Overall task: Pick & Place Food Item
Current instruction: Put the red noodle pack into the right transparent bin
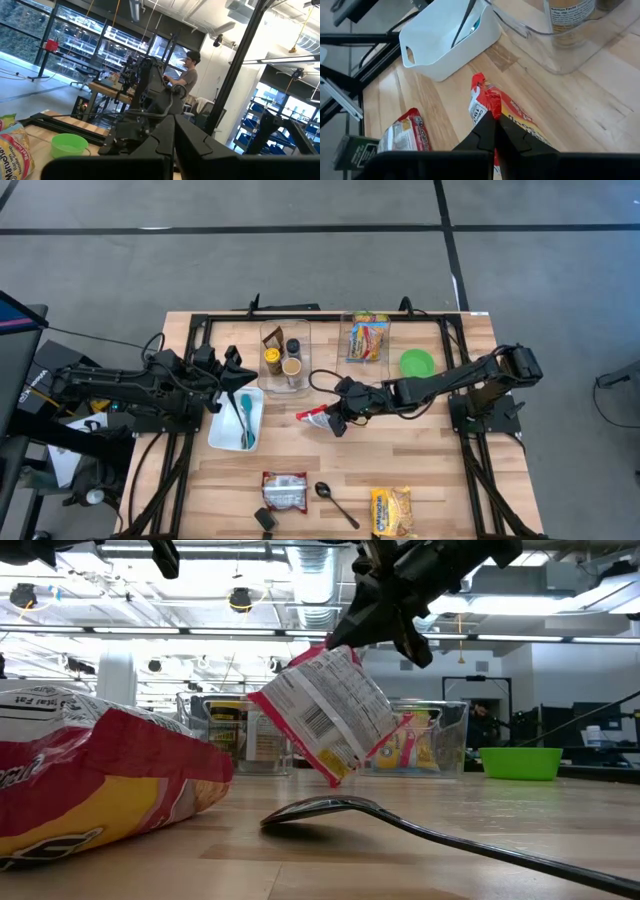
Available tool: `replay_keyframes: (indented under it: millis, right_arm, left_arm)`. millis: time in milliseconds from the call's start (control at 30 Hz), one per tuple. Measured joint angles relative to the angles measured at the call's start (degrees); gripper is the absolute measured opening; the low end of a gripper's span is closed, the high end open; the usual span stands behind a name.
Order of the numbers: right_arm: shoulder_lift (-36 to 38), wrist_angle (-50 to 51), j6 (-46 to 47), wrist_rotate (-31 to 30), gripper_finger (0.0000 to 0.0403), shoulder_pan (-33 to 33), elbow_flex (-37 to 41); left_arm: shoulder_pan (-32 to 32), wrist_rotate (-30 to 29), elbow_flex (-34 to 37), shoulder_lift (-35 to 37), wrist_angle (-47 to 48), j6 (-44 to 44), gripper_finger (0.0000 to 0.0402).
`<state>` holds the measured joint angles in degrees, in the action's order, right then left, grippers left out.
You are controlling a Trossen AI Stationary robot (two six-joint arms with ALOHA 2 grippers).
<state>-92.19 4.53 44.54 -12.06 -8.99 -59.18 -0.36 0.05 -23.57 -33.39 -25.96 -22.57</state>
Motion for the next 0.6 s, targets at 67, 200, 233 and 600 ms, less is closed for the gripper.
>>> replay_keyframes:
  millis: [67,200,233,600]
  right_arm:
    - [0.93,0.08,-1.07,0.07,0.0000,0.00,0.05]
    - [2.66,0.80,-3.44,0.14,0.0000,0.00,0.00]
    - [3.10,1.07,-3.99,0.16,0.0000,0.00,0.00]
    - [6.96,3.99,-4.67,0.13,0.0000,0.27,0.02]
  left_arm:
    - [0.00,0.00,0.00,0.00,0.02,0.00,0.0004]
    - [0.00,-0.02,0.00,0.00,0.06,-0.02,0.0004]
    - [0.00,0.00,0.00,-0.02,0.13,-0.02,0.0004]
    - [0.00,-0.01,0.00,-0.02,0.17,0.00,0.0004]
